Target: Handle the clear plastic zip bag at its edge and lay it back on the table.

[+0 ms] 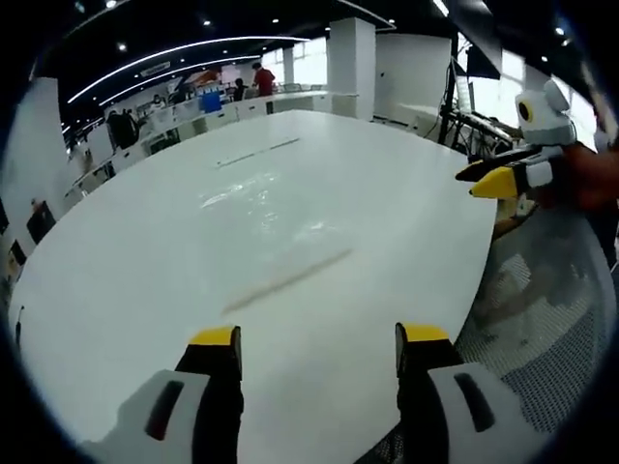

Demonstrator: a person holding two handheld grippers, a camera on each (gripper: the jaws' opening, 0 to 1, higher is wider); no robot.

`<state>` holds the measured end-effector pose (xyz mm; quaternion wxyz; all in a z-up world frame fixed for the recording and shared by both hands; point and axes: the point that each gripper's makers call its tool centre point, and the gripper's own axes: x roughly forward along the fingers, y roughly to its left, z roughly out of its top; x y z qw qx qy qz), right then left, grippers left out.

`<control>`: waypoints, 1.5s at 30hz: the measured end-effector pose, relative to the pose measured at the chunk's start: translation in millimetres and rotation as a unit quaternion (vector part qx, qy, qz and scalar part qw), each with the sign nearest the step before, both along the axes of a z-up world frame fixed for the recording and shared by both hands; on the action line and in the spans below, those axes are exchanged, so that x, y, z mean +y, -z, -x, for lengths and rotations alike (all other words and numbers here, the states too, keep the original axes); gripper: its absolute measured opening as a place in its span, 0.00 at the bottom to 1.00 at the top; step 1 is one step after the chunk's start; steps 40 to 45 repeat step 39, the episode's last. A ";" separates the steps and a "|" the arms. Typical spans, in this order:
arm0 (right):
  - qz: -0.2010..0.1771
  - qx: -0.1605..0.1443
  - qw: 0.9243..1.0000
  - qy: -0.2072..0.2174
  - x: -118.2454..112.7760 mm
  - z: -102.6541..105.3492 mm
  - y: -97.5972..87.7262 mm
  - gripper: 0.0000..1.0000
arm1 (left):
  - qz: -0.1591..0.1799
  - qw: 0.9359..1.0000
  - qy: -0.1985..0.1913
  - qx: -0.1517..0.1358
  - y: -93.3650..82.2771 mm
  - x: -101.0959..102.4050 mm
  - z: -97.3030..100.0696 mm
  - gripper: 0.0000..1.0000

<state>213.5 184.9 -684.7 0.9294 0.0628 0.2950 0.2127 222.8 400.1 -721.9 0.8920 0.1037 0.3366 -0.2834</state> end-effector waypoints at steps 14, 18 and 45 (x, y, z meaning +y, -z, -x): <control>0.005 -0.017 0.999 -0.033 17.7 8.5 -8.7 0.68 | 0.043 0.999 -0.021 0.001 -1.3 -0.1 1.7 0.72; 0.019 -0.018 0.999 -0.042 17.9 8.0 -5.8 0.68 | 0.048 0.999 -0.021 -0.003 -5.2 -0.7 2.9 0.72; 0.039 -0.033 0.998 -0.029 10.6 0.0 1.0 0.68 | 0.043 0.998 0.016 0.039 5.6 -15.9 20.6 0.76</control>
